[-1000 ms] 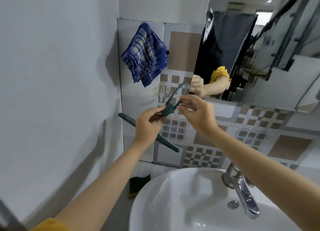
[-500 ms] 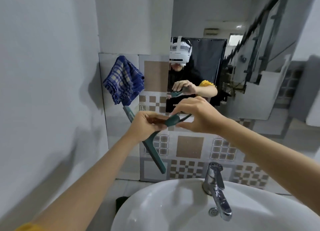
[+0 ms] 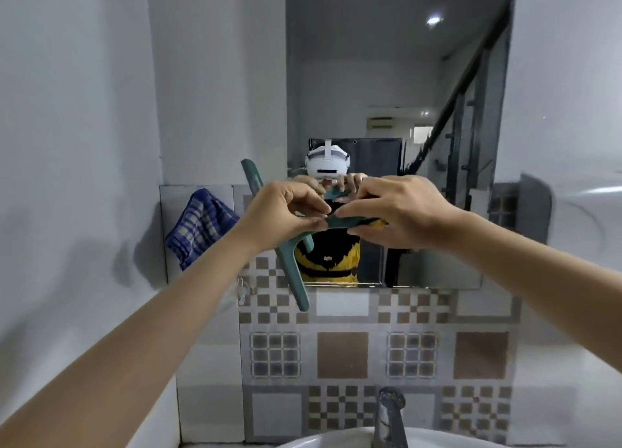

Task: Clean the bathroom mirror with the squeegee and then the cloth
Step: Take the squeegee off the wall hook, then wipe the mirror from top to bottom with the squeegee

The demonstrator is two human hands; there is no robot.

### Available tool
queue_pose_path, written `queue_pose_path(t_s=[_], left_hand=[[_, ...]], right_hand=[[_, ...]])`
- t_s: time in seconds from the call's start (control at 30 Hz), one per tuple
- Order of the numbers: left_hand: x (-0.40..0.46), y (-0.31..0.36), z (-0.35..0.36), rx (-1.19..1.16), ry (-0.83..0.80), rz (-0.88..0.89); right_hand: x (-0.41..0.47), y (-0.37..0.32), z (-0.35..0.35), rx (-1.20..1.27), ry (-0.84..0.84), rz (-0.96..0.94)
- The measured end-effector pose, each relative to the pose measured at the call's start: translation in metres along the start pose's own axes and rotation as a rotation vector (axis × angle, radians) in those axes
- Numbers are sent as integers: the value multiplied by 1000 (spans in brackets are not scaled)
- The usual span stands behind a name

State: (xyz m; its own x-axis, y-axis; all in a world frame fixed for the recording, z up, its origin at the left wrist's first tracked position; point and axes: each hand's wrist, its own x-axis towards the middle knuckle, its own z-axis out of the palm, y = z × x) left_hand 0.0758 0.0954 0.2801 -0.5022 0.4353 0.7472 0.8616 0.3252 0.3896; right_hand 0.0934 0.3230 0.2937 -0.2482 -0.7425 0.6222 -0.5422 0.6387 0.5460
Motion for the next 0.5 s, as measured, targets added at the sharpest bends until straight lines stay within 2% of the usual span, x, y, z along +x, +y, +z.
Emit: queue_pose_path(t_s=[0.13, 0.2, 0.3, 0.4, 0.5], left_hand=[[32, 11, -7, 286, 279, 261], [47, 7, -11, 452, 382, 327], [68, -2, -17, 508, 440, 266], [88, -11, -24, 523, 416, 153], [103, -26, -28, 639, 369, 65]], right_hand=[[12, 45, -35, -84, 101, 65], [20, 73, -48, -108, 151, 114], [41, 113, -63, -121, 197, 189], [67, 143, -77, -153, 235, 244], [96, 158, -88, -203, 223, 289]])
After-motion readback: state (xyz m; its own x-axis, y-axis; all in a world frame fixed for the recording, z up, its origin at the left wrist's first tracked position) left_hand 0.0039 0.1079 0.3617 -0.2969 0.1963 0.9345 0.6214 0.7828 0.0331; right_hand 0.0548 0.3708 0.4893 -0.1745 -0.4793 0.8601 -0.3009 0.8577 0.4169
